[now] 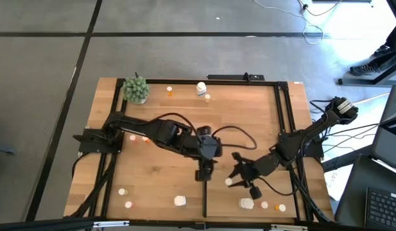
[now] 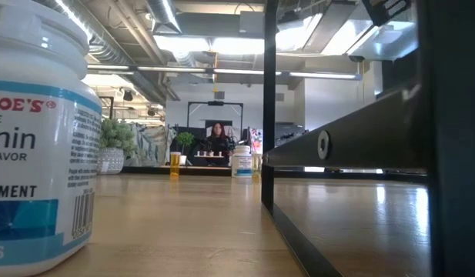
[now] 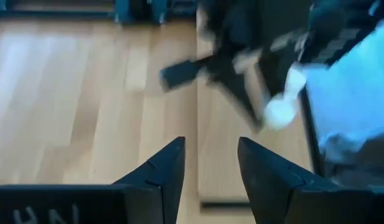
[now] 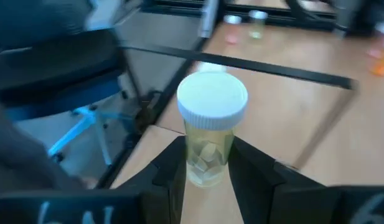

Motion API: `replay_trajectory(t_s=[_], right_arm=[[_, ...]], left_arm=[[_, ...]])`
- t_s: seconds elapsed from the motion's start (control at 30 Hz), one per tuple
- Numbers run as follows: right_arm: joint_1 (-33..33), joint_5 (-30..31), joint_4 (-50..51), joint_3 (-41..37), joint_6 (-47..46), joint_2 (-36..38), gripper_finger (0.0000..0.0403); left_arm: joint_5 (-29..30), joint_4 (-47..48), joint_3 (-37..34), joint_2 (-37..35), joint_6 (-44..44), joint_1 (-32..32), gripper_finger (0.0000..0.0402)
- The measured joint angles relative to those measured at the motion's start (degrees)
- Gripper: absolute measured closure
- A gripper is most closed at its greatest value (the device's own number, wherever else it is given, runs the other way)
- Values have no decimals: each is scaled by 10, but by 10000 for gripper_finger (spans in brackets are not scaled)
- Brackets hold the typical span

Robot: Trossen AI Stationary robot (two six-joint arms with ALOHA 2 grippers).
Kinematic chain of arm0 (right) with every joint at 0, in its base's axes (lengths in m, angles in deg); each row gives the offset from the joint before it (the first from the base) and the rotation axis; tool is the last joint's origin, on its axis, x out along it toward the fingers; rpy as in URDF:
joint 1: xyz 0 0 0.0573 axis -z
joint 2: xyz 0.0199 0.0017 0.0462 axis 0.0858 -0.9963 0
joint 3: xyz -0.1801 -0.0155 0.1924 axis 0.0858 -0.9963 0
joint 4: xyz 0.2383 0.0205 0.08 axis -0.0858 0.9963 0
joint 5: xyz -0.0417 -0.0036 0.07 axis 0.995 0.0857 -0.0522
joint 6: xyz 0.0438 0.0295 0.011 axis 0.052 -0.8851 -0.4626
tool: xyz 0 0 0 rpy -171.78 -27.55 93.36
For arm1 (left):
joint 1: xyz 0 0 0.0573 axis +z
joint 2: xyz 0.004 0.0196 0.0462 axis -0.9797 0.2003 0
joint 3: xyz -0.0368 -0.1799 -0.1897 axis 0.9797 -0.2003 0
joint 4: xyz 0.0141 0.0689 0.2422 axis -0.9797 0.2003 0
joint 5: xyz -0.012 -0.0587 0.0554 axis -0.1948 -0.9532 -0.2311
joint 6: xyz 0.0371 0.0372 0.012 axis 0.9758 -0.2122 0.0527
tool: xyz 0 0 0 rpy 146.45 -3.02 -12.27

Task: Pick and place medicine bottles onto shelf by color
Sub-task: Put the middle yellow pill bottle on the shelf

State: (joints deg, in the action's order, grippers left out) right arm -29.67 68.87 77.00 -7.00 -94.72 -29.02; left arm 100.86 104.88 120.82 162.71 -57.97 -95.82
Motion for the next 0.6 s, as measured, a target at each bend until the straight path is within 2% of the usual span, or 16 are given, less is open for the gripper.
replay_trajectory(t_s=[0.23,0.47,0.6], right_arm=[[20,-96,-51,0,128,-48,291],[50,-191,-53,4,129,-51,291],[63,-201,-52,4,114,-51,291]], left_arm=[[5,10,-1,0,-2,-5,260],[4,16,-3,1,-22,-11,260],[3,16,-3,1,-49,-15,260]])
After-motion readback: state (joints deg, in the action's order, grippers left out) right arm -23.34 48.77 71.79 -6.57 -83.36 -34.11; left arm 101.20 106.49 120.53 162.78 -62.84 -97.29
